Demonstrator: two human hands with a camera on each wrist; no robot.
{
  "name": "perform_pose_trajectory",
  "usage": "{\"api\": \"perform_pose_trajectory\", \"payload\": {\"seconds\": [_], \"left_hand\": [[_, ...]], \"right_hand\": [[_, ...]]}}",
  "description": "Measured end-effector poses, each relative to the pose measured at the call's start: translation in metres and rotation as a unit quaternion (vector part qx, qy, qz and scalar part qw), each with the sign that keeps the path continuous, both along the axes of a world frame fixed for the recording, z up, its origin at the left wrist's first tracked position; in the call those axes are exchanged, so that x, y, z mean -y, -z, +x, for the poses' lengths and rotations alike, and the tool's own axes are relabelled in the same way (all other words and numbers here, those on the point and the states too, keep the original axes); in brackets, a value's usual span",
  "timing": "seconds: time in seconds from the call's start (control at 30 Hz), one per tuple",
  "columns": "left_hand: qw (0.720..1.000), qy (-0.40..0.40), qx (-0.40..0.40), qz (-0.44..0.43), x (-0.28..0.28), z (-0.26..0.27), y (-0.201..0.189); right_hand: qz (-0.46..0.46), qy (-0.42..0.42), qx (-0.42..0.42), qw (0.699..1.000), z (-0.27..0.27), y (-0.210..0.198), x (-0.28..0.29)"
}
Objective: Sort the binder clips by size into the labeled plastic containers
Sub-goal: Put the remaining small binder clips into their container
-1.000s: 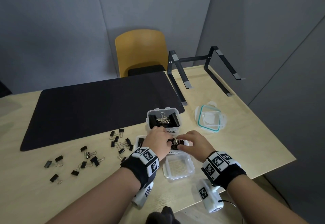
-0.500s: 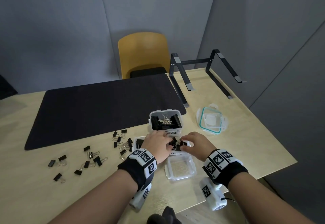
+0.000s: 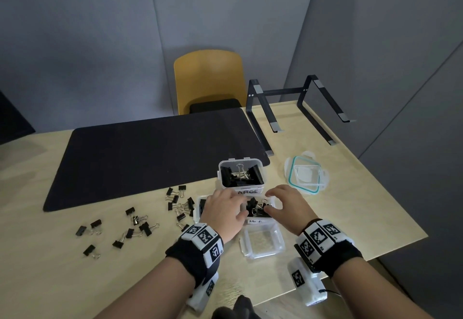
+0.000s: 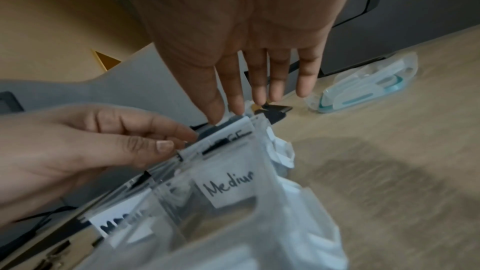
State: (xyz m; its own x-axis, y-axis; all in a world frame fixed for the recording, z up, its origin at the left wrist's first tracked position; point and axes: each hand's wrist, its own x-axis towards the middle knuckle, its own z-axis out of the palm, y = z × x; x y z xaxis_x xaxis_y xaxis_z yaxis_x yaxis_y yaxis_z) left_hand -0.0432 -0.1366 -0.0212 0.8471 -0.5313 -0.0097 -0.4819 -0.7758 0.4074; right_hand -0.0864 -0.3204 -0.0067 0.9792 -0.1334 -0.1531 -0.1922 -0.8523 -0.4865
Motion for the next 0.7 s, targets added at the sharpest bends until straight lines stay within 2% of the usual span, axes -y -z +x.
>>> {"api": "perform_pose_trajectory", "payload": {"seconds": [0.13,0.33,0.53,0.7], "left_hand": [[0.999,-0.044,-0.006,-0.03,-0.027,-0.006,-0.001],[0.994,-0.096,-0.032,-0.04,-0.073,-0.009,0.005],[0.989,-0.129,-0.063,-0.043,-0.118,-0.007,0.006],[0.985,-0.15,-0.081,-0.013,-0.159,-0.007,0.007]], "right_hand": [[0.03,0.007,0.039,0.999,-0.008,-0.011,-0.015],[0.055,-0.039,0.057,0.996,-0.017,-0.017,-0.053],[0.076,-0.062,0.017,0.995,-0.018,-0.009,-0.097],[0.064,-0.084,-0.022,0.994,-0.02,0.002,-0.134]]}}
